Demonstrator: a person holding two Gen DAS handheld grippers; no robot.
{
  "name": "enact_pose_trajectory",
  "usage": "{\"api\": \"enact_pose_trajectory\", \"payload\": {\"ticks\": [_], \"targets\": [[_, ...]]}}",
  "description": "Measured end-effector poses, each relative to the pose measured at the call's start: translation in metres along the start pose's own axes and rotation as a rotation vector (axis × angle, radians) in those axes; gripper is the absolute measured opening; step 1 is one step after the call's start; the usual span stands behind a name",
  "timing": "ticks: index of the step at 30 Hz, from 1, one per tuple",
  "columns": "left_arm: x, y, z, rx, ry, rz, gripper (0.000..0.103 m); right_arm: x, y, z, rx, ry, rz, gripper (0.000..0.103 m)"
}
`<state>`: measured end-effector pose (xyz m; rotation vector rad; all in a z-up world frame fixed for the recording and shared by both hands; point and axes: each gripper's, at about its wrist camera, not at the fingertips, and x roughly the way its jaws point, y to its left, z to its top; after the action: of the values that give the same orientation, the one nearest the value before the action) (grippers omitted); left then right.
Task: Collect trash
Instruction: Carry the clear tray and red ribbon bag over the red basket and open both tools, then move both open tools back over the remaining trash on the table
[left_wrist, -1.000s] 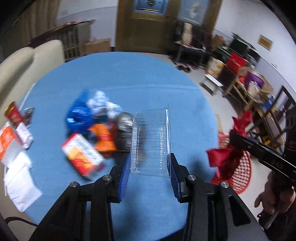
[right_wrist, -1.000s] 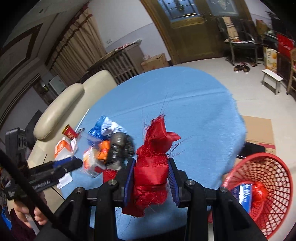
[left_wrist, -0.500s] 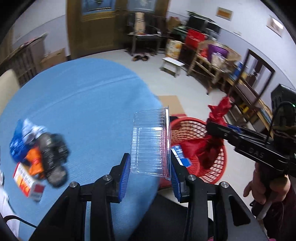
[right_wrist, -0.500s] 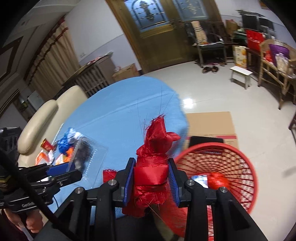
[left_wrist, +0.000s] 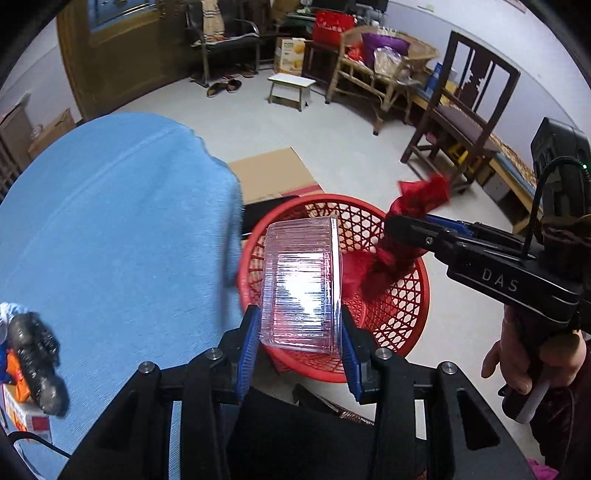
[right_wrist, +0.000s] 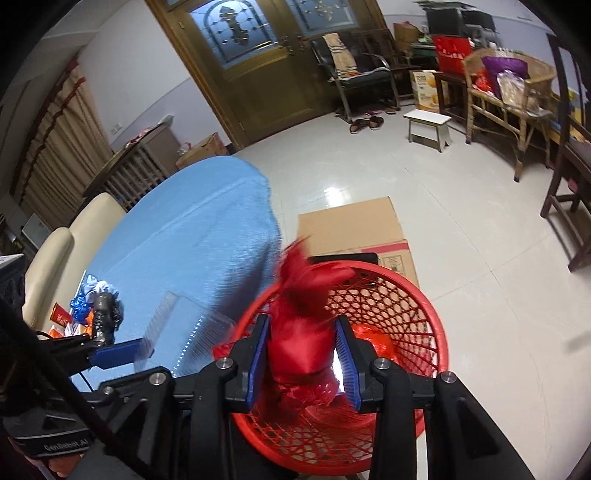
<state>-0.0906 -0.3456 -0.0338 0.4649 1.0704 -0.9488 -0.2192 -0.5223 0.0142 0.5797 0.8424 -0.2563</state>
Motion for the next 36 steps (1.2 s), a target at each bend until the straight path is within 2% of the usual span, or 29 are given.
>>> {"api": "enact_pose_trajectory", "payload": {"ticks": [9,10,12,13,14,16,22,25,29,36], "targets": [[0.022,-0.012,0.002,0.02,0.048,-0.024,0.043,0.005,-0.021,-0.006,0.042,0.026,-0.002,0.039],[0.024,-0.013,0.002,0.02,0.053,-0.026,0.045,0.006,-0.022,-0.007,0.047,0.031,0.004,0.039],[0.026,-0.013,0.002,0.017,0.059,-0.025,0.057,0.006,-0.022,-0.007,0.053,0.038,0.011,0.039],[0.026,-0.013,0.002,0.016,0.054,-0.023,0.061,0.006,-0.022,-0.007,0.055,0.041,0.011,0.039],[0.024,-0.012,0.002,0.016,0.045,-0.021,0.061,0.006,-0.023,-0.007,0.06,0.044,0.012,0.044],[0.02,-0.01,0.0,0.017,0.036,-0.02,0.061,0.005,-0.024,-0.007,0.072,0.037,0.024,0.061],[-0.006,0.003,-0.012,0.011,-0.033,0.019,0.061,-0.002,-0.019,-0.003,0.064,-0.003,0.024,0.061],[-0.029,0.017,-0.023,0.002,-0.097,0.071,0.061,-0.007,-0.012,-0.001,0.054,-0.028,0.026,0.061],[-0.062,0.049,-0.047,-0.068,-0.174,0.15,0.061,-0.013,0.001,0.002,0.025,-0.053,0.035,0.061],[-0.107,0.126,-0.099,-0.322,-0.247,0.273,0.061,-0.013,0.038,0.002,-0.033,-0.054,0.07,0.061]]}}
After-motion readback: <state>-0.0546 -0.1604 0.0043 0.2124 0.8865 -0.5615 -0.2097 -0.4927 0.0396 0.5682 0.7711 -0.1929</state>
